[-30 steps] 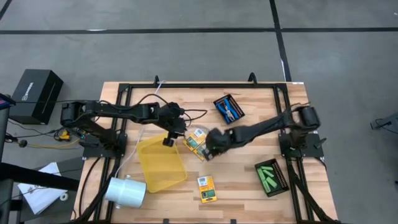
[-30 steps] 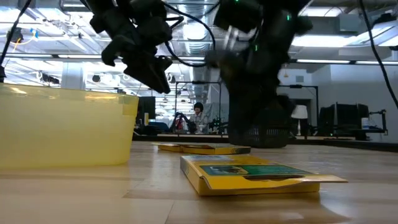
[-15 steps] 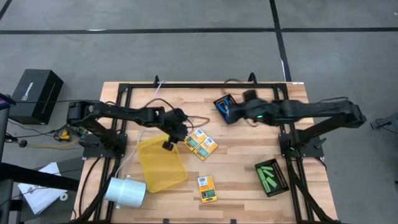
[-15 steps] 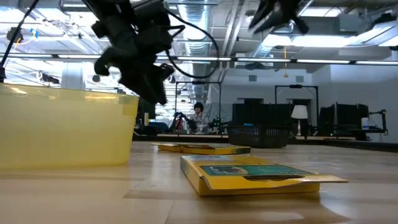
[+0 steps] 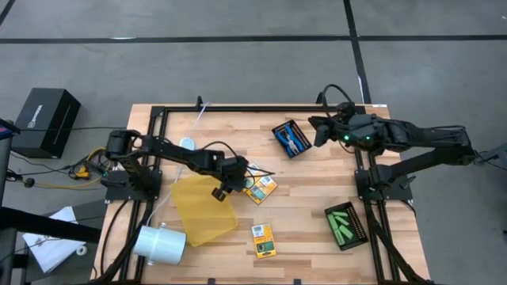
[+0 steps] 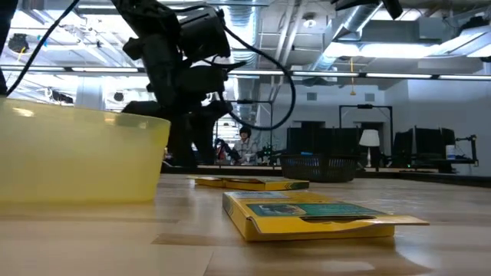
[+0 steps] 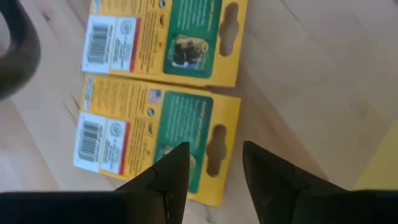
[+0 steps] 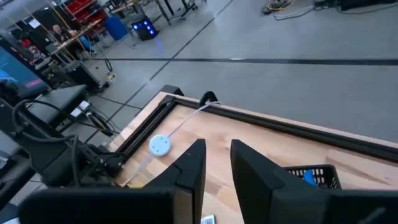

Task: Pick & Place School Supplies
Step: Put the pack of crayon into the yellow bin

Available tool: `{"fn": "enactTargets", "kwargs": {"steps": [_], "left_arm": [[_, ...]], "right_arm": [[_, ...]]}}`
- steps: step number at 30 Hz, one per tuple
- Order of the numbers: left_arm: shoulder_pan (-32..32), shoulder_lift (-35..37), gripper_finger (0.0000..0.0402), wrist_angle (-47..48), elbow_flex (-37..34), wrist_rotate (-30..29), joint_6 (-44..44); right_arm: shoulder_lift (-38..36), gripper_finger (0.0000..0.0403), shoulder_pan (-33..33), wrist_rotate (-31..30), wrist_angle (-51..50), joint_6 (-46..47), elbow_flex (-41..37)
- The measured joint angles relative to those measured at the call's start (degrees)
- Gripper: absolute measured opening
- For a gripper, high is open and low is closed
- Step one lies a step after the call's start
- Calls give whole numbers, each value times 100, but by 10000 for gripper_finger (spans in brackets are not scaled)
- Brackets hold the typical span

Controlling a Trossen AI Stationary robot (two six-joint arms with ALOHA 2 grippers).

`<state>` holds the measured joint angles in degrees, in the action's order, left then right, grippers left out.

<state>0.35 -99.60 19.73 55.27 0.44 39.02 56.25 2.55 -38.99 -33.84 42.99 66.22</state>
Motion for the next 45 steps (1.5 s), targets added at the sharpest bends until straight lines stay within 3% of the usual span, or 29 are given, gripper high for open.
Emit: {"fn": "enactTargets", "kwargs": {"steps": [17, 25, 37, 45], "left_arm": [[-205, -43, 140, 32, -109, -199, 85], [-72, -43, 140, 28, 268, -448, 103], [-274, -63, 140, 133, 1267, 106, -97], [-615, -1280, 140, 975, 2176, -309, -823]], "right_arm": [[26, 68, -91, 19, 9, -268, -2], [26, 68, -155, 90, 131, -313, -2], [-309, 68, -653, 528, 597, -992, -1], [-569, 68, -1095, 936, 732, -1266, 1]]}}
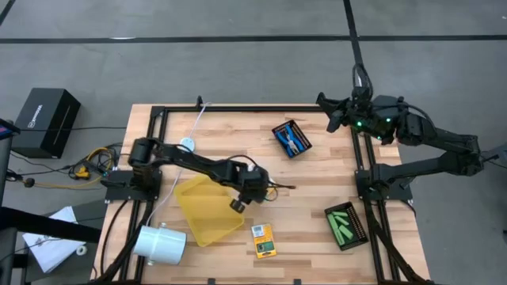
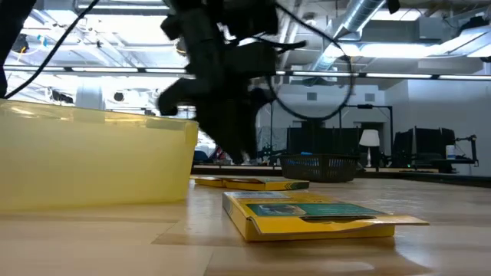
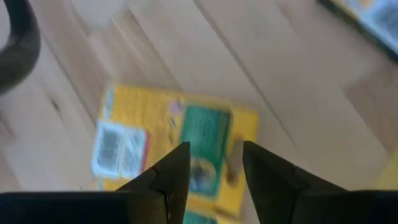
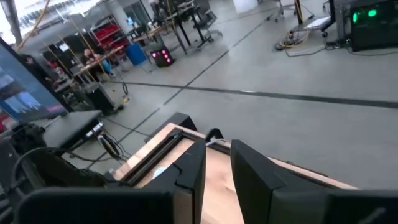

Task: Pick & Place School Supplies
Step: Put the pack of crayon into the yellow bin

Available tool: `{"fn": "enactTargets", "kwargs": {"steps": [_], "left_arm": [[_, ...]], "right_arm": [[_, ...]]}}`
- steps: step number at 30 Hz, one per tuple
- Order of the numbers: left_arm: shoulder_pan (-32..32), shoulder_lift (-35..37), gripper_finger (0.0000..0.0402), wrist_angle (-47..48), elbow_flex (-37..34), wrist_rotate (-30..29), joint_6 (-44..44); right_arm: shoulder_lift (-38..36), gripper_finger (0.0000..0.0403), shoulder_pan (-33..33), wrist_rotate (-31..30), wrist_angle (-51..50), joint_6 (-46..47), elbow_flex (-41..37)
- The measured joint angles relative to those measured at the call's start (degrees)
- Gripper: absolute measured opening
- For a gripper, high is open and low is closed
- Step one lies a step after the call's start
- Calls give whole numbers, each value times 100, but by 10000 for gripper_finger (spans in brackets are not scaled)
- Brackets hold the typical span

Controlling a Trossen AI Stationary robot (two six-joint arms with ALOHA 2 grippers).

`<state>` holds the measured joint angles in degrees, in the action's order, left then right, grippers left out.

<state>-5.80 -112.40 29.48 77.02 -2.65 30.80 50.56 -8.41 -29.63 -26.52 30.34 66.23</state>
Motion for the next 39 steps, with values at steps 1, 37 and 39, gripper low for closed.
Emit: {"fn": "enactTargets", "kwargs": {"steps": [1, 37, 39], "left_arm": [[-15, -110, 140, 48, 174, -13, -67], [-619, -1655, 140, 2313, 2273, -594, -2679], [-638, -1638, 140, 2393, 2195, -658, -2671]], "right_arm": [[-17, 68, -44, 34, 46, -36, 1], [-157, 68, -605, 1526, 24, -847, 3], [-157, 68, -608, 1526, 24, -855, 3]]}}
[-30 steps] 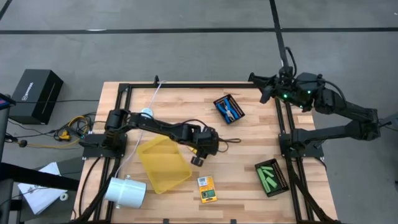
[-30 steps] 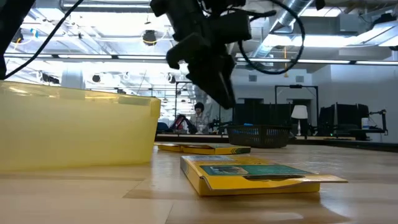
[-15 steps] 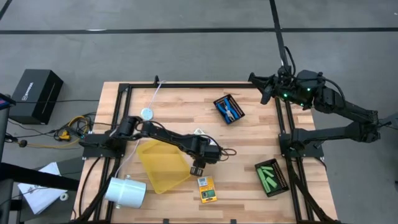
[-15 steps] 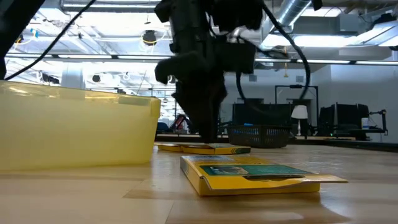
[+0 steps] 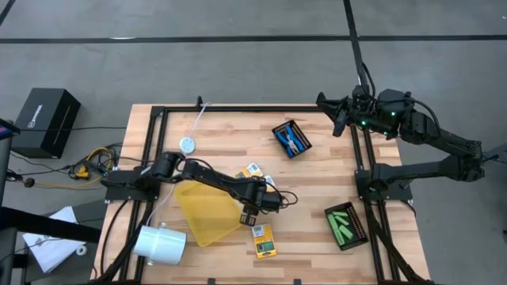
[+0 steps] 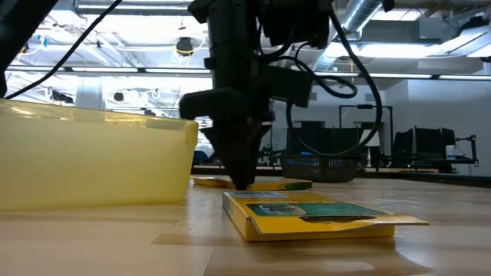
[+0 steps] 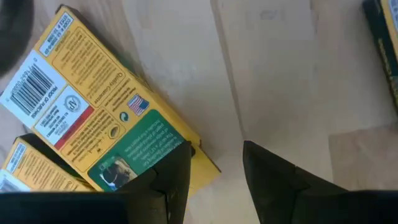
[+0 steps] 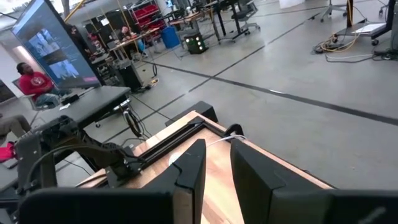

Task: Pick & Place School Supplies
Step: Put the pack of crayon into the yellow bin

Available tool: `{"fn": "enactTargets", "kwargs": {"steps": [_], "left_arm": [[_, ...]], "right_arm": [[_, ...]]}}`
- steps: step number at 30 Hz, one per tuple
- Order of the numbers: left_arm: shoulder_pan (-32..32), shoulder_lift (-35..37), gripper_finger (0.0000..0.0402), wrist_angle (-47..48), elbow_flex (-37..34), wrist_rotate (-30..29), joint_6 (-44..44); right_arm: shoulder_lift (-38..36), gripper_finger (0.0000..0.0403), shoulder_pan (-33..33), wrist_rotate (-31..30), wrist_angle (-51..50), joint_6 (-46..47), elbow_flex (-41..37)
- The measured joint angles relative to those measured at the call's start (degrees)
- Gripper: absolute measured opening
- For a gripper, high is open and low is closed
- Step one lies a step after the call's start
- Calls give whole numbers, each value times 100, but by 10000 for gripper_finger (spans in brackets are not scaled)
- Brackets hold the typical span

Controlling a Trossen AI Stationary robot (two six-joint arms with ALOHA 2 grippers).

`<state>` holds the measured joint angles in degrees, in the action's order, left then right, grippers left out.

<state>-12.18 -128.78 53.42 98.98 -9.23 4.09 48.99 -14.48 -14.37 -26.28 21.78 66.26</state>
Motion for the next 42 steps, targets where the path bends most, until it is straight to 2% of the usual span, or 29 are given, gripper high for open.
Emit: {"fn": "enactTargets", "kwargs": {"steps": [9, 11, 14, 18, 36, 42], "left_arm": [[40, 16, 130, 8, -133, -249, 277], [58, 14, 98, 4, -135, -314, 331], [95, 12, 23, -4, -139, -394, 441], [141, 5, 4, -24, -144, -351, 680], [552, 1042, 0, -243, -168, -302, 1050], [748, 1033, 14, -227, -388, -278, 1133]], "right_arm": [[0, 68, 0, 0, -2, -142, 0], [0, 68, 2, 2, -2, -142, 0], [0, 68, 2, 2, -2, -142, 0], [0, 68, 2, 0, -4, -145, 0], [0, 68, 2, -25, 282, -444, 0], [0, 68, -75, -48, 299, -442, 0]]}}
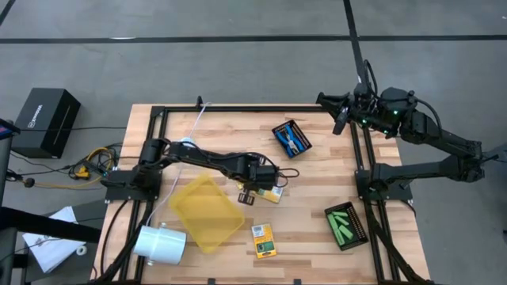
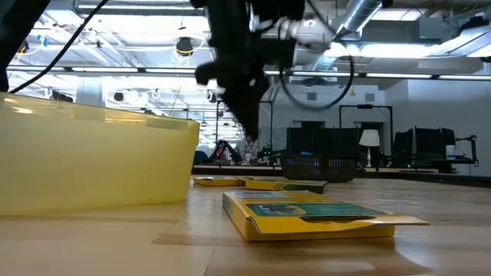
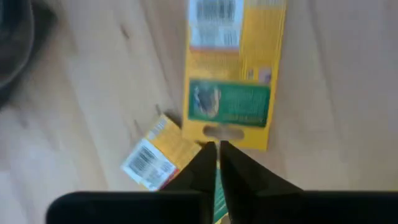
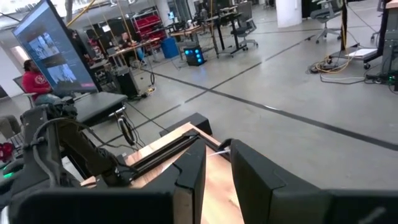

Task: Pick & Place School Supplies
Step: Put the pack of crayon into the yellow bin

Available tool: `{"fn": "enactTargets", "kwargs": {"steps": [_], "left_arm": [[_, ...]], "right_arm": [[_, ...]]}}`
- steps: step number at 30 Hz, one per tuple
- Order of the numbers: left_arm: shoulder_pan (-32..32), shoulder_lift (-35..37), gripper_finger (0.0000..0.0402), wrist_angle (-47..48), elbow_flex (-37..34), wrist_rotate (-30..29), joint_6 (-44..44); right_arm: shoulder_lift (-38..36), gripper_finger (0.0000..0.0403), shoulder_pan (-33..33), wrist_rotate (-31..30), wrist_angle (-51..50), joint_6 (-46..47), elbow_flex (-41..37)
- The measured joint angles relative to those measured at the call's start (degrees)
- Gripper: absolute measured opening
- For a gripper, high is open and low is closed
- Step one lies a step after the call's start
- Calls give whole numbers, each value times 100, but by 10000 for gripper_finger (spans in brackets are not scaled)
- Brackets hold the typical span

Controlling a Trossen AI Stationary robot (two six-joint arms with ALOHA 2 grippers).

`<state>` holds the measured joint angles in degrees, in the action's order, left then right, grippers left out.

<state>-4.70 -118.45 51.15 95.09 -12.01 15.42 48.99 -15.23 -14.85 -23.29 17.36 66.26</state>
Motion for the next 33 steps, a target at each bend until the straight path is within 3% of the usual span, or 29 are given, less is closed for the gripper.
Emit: {"fn": "enactTargets", "kwargs": {"steps": [6, 11, 14, 18, 33], "left_arm": [[-33, -56, 92, -3, -530, 258, 772], [-115, -53, 172, -297, -562, 267, 1148], [-148, -53, 199, -401, -562, 235, 1285], [-160, -53, 204, -647, -722, 233, 1463], [-200, -30, 160, -1513, -1445, 291, 1582]], "right_arm": [[0, 68, -28, 2, -9, -1, 0], [0, 68, -28, 2, -24, -1, 0], [0, 68, -28, 4, -26, -1, 0], [0, 68, -28, 4, -26, -3, 0], [-77, 68, -28, 48, -89, -148, -2]]}}
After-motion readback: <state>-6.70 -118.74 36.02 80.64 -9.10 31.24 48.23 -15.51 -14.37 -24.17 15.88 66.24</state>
